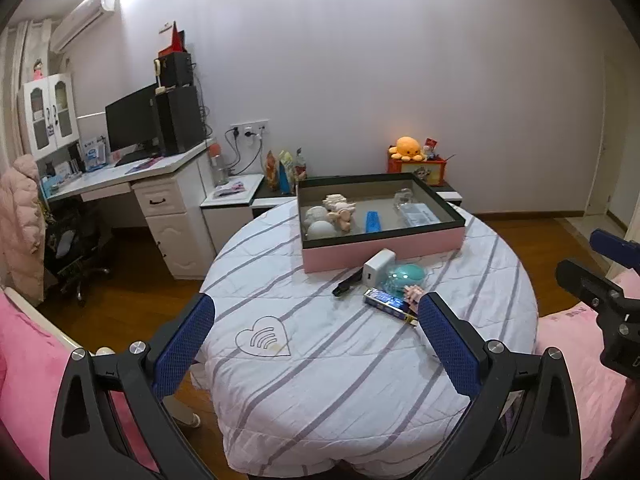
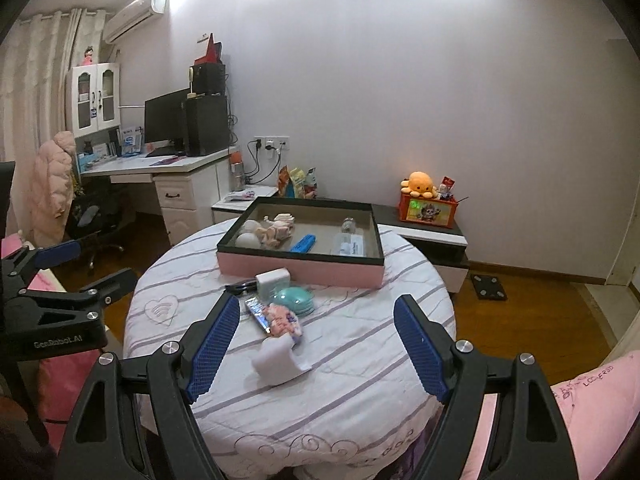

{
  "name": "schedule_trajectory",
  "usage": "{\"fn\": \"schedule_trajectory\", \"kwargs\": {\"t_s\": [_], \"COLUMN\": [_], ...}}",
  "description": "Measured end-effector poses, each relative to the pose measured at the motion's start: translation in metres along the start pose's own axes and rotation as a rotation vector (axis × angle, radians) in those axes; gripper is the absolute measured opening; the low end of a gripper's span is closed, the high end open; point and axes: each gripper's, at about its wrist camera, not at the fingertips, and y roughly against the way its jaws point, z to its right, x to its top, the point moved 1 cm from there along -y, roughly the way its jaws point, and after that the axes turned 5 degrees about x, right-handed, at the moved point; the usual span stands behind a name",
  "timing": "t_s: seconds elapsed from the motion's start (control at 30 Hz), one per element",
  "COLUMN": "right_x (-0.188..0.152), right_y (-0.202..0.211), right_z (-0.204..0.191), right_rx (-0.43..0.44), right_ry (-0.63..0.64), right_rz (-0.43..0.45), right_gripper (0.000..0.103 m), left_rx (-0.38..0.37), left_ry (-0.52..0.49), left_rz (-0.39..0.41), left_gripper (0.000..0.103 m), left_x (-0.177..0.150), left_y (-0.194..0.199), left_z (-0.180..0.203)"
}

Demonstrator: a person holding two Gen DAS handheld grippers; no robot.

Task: Organize rigid objects
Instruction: 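Withdraw both tools from the pink box back over the bed, then grasp the white cup-shaped part with the right tool while the left tool grasps the black comb strip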

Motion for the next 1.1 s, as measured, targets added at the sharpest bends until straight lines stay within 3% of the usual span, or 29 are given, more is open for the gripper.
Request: {"fn": "schedule_trajectory", "kwargs": {"t_s": [0.67,1.1], "right_x": [-0.001,-0.038], "right_y": [-0.006,-0.085], "right_z": [0.003,-0.015], "right_rx": [0.002,0.032], "right_ry": [-0.036,-0.010], "right_rz": [-0.038,-0.298], "right_gripper": [0.083,0.086], "left_rx": [0.009,-0.030], "left_ry": [-0.005,-0.020], "left_rz": [-0.060,-0.272], "left_gripper": [0.103,0.103], "left_x": [0.000,-0.037], "left_y": [-0.020,-0.085], "left_z": [0.003,0.003]}}
